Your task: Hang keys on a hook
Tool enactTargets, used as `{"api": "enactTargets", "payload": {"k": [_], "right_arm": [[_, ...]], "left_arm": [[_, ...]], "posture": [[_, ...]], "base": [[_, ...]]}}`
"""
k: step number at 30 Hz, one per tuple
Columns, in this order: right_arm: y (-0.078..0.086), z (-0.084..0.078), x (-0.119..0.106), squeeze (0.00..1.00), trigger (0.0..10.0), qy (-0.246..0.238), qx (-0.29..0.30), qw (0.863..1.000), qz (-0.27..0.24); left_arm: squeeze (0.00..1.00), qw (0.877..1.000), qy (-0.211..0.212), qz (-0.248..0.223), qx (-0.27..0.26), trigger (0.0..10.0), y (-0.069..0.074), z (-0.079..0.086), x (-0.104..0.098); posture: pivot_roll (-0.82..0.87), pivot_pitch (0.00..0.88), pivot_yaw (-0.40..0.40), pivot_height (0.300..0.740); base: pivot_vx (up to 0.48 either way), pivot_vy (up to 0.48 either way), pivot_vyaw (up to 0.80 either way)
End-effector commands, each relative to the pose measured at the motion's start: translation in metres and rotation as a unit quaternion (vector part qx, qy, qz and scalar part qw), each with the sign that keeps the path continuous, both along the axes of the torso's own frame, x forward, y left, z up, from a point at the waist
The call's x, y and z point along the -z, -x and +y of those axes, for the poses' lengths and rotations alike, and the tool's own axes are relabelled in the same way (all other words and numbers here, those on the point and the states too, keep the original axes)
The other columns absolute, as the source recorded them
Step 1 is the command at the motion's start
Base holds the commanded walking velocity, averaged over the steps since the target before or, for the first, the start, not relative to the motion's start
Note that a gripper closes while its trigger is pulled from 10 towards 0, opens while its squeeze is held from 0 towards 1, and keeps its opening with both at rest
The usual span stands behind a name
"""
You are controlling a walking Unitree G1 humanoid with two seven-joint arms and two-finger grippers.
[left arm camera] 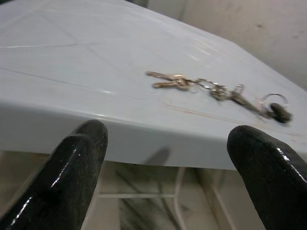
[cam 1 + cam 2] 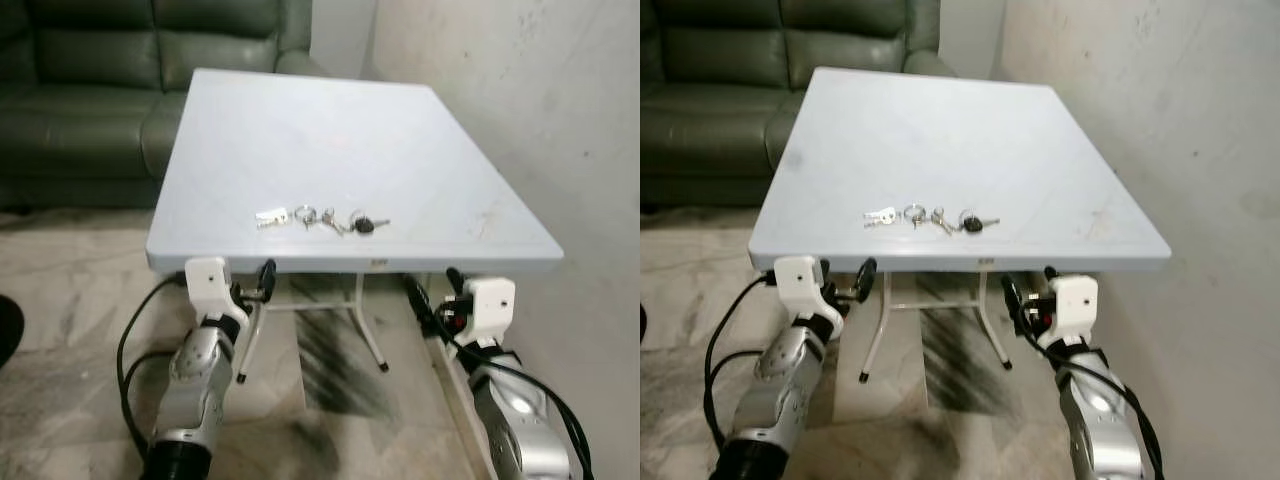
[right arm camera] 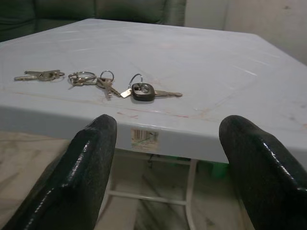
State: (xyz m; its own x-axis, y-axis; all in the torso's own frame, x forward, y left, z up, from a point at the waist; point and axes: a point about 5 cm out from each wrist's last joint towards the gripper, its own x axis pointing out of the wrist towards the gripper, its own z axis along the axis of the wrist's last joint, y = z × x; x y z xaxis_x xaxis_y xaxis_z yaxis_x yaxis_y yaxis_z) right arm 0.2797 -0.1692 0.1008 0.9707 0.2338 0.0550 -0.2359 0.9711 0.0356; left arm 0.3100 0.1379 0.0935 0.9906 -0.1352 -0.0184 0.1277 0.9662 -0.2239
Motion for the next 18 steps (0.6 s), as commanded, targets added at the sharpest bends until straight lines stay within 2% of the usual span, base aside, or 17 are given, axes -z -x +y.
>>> {"api": "enactTargets", "payload": {"k": [1, 10, 12, 18], "right_arm": [[-0.001, 0.0009, -0.007, 0.0, 10.0, -0.002, -0.004, 1.0, -0.016], [-0.001, 0.0026, -0.0063, 0.0, 10.0, -0.002, -0.008, 1.0, -0.016], [-0.0014, 0.0032, -0.0061, 0.0, 10.0, -0.001, -0.011, 1.0, -0.017], [-0.0012, 0.0062, -0.0057, 0.0, 10.0, -0.001, -0.021, 1.0, -0.017]], "left_arm": [[0.0, 1.0, -0.005, 0.001, 0.0, 10.0, 0.0003, -0.0011, -0.0008], [0.0, 1.0, -0.004, 0.002, -0.001, 10.0, 0.0001, -0.0014, -0.0004], [0.0, 1.0, 0.005, -0.013, 0.005, 10.0, 0.0008, -0.0021, -0.0038], [0.0, 1.0, -0.002, -0.006, 0.002, 10.0, -0.0001, -0.0009, -0.0027]], "posture": [[0.0, 0.047, -0.109, 0.74], [0.01, 0.039, -0.109, 0.74], [0.01, 0.037, -0.109, 0.74], [0.01, 0.026, -0.108, 0.74]], "base": [[0.0, 0.0, 0.0], [0.0, 0.0, 0.0], [0.0, 0.0, 0.0], [0.377, 0.0, 0.0]]}}
